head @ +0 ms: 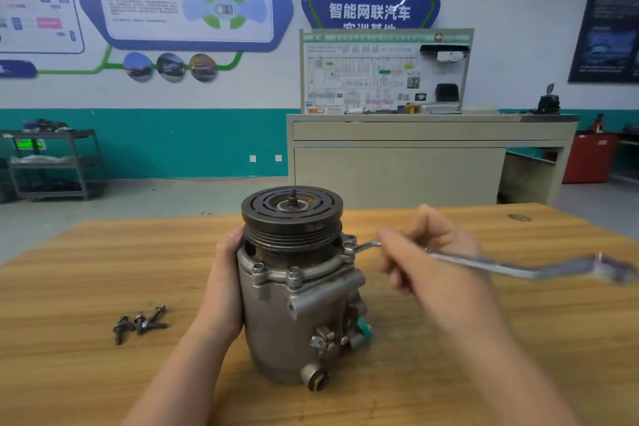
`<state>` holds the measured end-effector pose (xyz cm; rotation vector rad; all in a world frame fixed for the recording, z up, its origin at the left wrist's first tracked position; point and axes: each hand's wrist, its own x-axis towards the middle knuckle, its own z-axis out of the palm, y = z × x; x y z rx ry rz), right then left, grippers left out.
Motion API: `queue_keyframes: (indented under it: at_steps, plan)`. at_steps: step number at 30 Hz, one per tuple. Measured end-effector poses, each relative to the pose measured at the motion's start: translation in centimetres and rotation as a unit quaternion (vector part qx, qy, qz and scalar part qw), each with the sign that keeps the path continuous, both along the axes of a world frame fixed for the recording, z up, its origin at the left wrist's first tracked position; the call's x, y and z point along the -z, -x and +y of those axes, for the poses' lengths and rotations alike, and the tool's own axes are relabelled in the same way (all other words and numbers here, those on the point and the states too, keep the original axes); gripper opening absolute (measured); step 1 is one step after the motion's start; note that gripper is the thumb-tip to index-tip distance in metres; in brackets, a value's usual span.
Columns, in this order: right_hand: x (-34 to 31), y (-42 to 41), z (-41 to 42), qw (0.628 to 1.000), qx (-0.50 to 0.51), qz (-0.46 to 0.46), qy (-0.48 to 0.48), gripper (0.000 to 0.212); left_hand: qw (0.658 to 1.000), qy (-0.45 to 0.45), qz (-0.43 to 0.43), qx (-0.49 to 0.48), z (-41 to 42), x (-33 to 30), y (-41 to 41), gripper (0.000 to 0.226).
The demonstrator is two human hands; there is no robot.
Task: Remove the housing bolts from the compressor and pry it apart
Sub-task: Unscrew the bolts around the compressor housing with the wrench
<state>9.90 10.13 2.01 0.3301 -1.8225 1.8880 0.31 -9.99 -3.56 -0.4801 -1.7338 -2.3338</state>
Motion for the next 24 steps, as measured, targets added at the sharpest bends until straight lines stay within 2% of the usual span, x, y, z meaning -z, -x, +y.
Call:
queue_keyframes:
  at_steps: [2, 5, 7, 9, 12, 14, 16, 19, 21, 24]
  plan:
    - [-0.1, 2.3, 2.3, 0.977, -0.166, -0.055, 0.123, 0.036, 1.0, 0.003, 0.005, 0.003, 0.0, 0.0, 0.0, 0.047]
    - [0.0, 6.3, 3.2, 0.91, -0.348, -0.128, 0.187, 0.042, 1.0, 0.002, 0.002, 0.005, -0.1, 0.2, 0.3, 0.047]
    - [0.0, 8.3, 2.8, 0.867, -0.433, -0.151, 0.195, 0.044, 1.0, 0.001, -0.002, 0.002, -0.2, 0.3, 0.5, 0.047]
    - [-0.2, 9.1, 2.5, 0.848, -0.455, -0.153, 0.225, 0.045, 1.0, 0.007, -0.005, 0.005, -0.3, 0.4, 0.7, 0.05]
    - [-0.9, 8.2, 2.5, 0.863, -0.364, -0.119, 0.329, 0.042, 1.0, 0.006, -0.007, 0.004, -0.5, 0.6, 1.0, 0.052]
    - [-1.0, 6.6, 2.8, 0.911, -0.233, -0.085, 0.33, 0.037, 1.0, 0.008, -0.005, 0.005, -0.5, 0.6, 1.1, 0.052]
    - [-0.7, 4.6, 2.5, 0.955, -0.128, -0.036, 0.264, 0.042, 1.0, 0.006, -0.003, 0.002, -0.4, 0.6, 1.1, 0.05]
    - [-0.2, 1.9, 0.8, 0.99, -0.008, 0.028, 0.135, 0.049, 1.0, 0.006, 0.006, 0.002, -0.3, 0.5, 1.0, 0.047]
    - [0.3, 0.6, -0.4, 0.995, 0.067, 0.068, 0.007, 0.042, 1.0, 0.003, 0.005, 0.007, -0.3, 0.4, 0.8, 0.047]
    - [1.1, -0.8, -2.0, 0.966, 0.154, 0.151, -0.142, 0.039, 1.0, 0.003, -0.001, 0.016, -0.3, 0.3, 0.6, 0.048]
